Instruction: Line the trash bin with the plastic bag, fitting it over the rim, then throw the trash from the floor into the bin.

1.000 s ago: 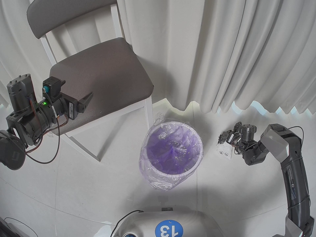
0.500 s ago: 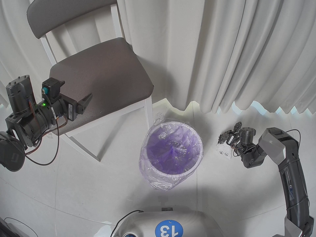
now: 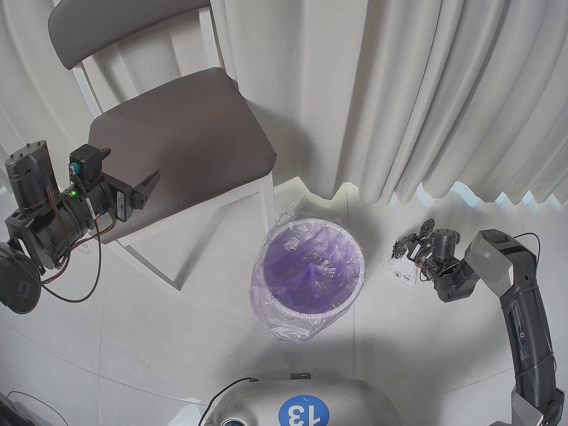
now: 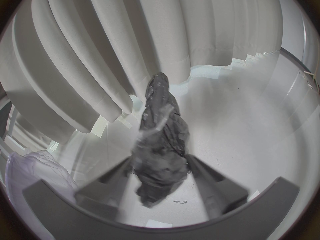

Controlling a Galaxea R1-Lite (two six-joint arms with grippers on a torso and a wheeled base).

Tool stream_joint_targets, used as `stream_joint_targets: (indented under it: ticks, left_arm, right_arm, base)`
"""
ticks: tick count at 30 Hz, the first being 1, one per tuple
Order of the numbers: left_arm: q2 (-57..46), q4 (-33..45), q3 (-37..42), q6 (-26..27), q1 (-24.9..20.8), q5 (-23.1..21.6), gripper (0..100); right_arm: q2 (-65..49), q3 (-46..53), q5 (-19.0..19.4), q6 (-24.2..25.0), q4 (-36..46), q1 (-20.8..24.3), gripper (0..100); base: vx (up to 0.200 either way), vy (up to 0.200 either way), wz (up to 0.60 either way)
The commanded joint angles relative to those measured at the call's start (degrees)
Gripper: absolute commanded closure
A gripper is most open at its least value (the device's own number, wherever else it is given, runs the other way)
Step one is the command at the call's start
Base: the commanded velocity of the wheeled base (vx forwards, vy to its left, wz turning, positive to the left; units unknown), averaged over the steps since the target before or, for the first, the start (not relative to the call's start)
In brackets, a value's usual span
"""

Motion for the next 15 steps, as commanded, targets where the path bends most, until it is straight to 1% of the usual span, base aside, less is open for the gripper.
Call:
stream_joint_targets:
  ticks: [1,7,8,12,15]
  left_arm:
    - [-0.86,-0.02,0.59,0.05,0.30,-0.01,0]
    - [-4.29,0.07,2.79,-0.21,-0.40,-0.10,0]
    - [-7.01,0.77,4.19,-0.21,-1.19,-0.10,0]
    - [-10.70,2.35,5.51,-0.48,-2.25,-0.10,0]
    - [-14.48,4.55,6.92,-0.74,-3.92,-0.10,0]
  right_arm:
    - [-0.05,-0.27,0.00,0.08,0.55,0.00,100]
    - [0.04,-1.68,0.35,0.08,2.75,-0.17,100]
    - [0.04,-1.94,0.35,0.08,3.72,-0.17,100]
    - [0.13,-3.09,1.06,-0.62,5.39,-0.26,100]
    - [0.04,-2.38,0.79,-0.45,4.68,-0.26,100]
  base:
    - [0.000,0.000,0.00]
    - [0.000,0.000,0.00]
    - [0.000,0.000,0.00]
    - [0.000,0.000,0.00]
    - [0.000,0.000,0.00]
